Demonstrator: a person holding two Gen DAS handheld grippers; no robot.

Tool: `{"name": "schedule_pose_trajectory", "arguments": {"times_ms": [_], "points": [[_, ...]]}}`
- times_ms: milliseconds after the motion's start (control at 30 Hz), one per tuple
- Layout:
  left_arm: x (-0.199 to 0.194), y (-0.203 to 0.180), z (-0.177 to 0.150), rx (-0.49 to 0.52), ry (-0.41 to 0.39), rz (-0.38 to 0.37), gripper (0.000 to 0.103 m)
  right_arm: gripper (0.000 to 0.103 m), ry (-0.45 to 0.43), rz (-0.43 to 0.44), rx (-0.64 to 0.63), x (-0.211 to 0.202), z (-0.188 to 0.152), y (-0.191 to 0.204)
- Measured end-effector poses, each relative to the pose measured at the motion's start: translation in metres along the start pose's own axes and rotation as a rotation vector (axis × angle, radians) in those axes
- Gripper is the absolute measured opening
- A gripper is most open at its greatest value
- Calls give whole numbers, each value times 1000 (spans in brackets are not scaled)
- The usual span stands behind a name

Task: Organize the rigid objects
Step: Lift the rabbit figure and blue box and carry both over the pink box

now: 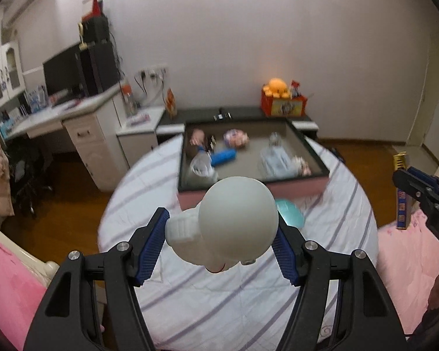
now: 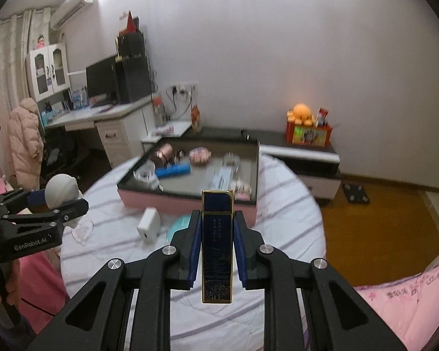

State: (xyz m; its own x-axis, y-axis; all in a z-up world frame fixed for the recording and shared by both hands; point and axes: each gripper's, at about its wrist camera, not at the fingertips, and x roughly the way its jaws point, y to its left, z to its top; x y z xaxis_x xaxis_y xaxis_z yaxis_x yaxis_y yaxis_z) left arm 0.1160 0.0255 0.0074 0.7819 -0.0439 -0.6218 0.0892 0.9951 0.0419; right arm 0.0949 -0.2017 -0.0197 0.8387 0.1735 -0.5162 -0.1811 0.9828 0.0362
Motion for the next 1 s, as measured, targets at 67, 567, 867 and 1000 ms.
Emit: {"name": "schedule_pose_trajectory", "arguments": {"times_ms": [67,567,867,1000], "points": [[-12,2,6,4,-39,25,68,21,-41,-13,-7,-11,6,0],[-60,-5,16,13,-205,88,68,21,-153,1,19,-43,14,-4],[-57,-2,16,-11,-201,126,68,21,-141,12,21,-39,14,-10],[-55,-3,15,-10,-203,127,68,21,-139,16,21,-37,13,-11]]}}
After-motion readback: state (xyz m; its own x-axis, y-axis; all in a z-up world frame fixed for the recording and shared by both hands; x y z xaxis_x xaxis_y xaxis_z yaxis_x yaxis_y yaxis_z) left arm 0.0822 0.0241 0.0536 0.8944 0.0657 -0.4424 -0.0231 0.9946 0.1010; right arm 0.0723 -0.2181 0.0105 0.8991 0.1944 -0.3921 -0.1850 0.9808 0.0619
